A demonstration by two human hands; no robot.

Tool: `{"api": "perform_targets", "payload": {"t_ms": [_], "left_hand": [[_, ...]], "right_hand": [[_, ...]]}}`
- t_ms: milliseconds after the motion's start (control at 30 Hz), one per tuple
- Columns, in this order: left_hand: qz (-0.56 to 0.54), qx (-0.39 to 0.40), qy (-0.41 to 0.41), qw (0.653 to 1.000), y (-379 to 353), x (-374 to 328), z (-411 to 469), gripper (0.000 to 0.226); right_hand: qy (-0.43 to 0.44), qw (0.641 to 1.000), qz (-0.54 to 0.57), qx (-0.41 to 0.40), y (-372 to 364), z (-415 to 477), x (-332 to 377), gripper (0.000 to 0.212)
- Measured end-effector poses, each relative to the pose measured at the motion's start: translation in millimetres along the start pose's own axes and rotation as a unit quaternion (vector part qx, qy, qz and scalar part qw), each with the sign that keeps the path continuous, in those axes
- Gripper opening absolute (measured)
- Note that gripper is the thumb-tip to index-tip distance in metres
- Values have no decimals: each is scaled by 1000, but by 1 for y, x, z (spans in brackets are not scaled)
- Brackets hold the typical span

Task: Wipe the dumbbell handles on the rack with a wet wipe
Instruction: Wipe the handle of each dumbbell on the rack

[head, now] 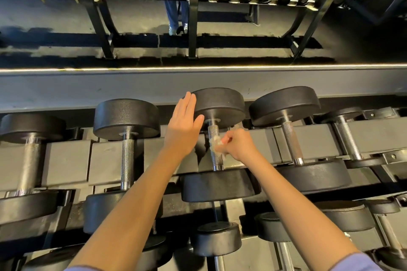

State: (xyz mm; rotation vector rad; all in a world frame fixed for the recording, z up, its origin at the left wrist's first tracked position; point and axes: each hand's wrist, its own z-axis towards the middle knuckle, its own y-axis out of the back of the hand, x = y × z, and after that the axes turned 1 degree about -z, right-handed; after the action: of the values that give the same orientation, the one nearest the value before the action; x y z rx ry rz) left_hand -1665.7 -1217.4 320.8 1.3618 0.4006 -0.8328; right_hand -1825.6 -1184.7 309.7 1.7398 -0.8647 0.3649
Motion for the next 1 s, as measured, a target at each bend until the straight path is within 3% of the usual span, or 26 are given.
{"api": "perform_targets", "payload": {"t_ms": [67,133,233,333,467,533,633,700,800,1000], "left_hand": [[32,-49,-27,998,-4,2,-12,57],[25,-71,-14,997,-8,6,-24,48],[-61,22,50,997,-12,4,-34,25],[-89,136,40,986,-18,-1,-38,26],[-143,176,74,971,-20,-3,-35,29],[-138,170,79,973,-21,-3,-32,26],[-145,87,39,985,-24,-2,-25,15],[-115,35,44,992,-24,-3,-20,16],[-93,-10,65,993,-25,-5,-12,21],[17,86,46,995,-40,-14,-6,22]], "right_hand": [[-20,998,-26,54,2,-7,-6,14],[-10,999,-1,42,2,-13,-9,12],[33,996,78,-24,0,-19,-9,10],[80,985,149,-35,-2,-23,-7,7],[112,974,196,-30,-1,-27,-7,16],[103,969,226,-17,3,-29,-7,30],[81,968,239,3,8,-39,-6,36],[45,978,202,-27,5,-48,-10,28],[7,986,137,-93,-6,-57,-21,35],[11,981,149,-121,-6,-60,-17,27]]}}
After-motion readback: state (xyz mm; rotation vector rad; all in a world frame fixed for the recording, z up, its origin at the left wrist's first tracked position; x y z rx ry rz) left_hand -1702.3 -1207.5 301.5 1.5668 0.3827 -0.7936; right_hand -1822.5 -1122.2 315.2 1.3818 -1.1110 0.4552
